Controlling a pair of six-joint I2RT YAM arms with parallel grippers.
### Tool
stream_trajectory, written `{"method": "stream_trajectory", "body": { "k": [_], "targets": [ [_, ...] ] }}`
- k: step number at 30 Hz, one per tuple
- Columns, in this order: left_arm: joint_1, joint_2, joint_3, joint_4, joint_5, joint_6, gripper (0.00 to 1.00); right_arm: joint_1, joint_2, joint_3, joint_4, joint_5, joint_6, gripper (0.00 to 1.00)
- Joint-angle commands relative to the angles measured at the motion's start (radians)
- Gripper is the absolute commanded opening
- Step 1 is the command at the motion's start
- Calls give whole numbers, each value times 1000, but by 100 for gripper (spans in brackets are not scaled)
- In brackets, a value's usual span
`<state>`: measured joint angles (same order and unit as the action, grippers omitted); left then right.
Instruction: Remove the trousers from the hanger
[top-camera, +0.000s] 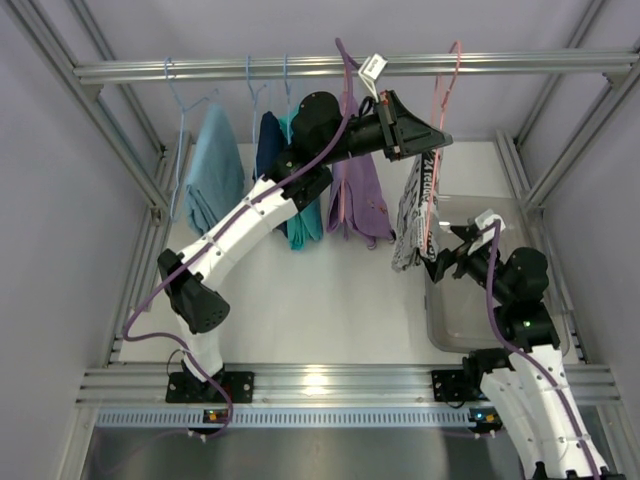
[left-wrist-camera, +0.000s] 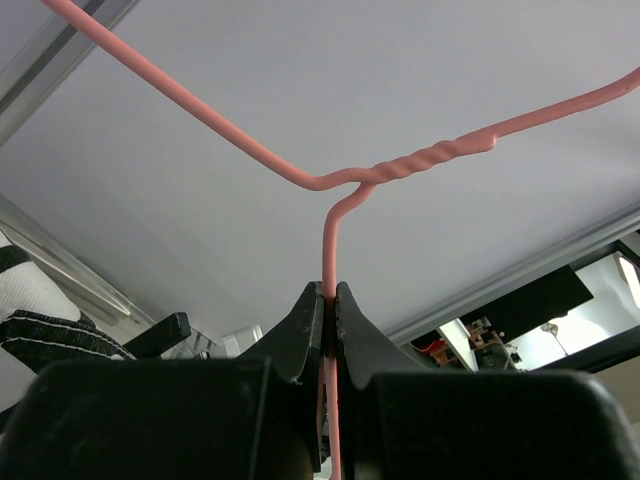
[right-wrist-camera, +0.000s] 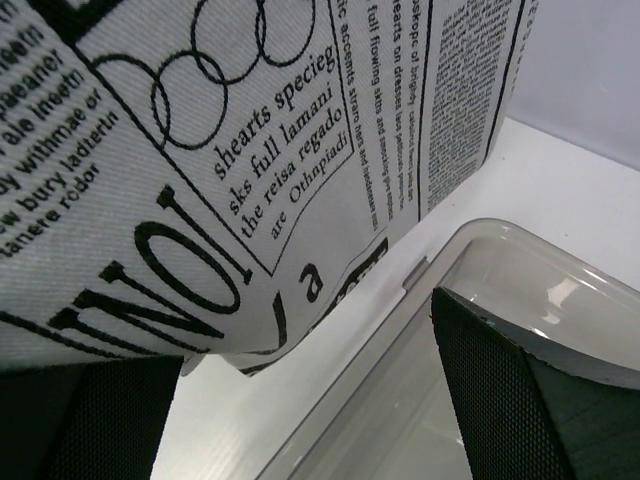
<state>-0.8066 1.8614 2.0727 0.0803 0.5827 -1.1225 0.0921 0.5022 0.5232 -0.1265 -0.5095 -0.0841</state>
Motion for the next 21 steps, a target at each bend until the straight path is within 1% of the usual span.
{"method": "stream_trajectory", "body": {
  "k": [1,7,14,19,21],
  "targets": [
    [1,-39,86,133,-26,-20,0,41,1,23,145,23,38,99],
    [1,-34,82,128,-30,-19,0,107,-11,47,130,58,26,100],
    [1,-33,79,124,-35,-17,0,147,-22,81,96,104,44,100],
    [1,-36,75,122,-37,-20,0,170,-14,98,116,199,72,100],
    [1,-39,72,119,-38,-20,0,176,-4,98,157,230,70,100]
  ]
}}
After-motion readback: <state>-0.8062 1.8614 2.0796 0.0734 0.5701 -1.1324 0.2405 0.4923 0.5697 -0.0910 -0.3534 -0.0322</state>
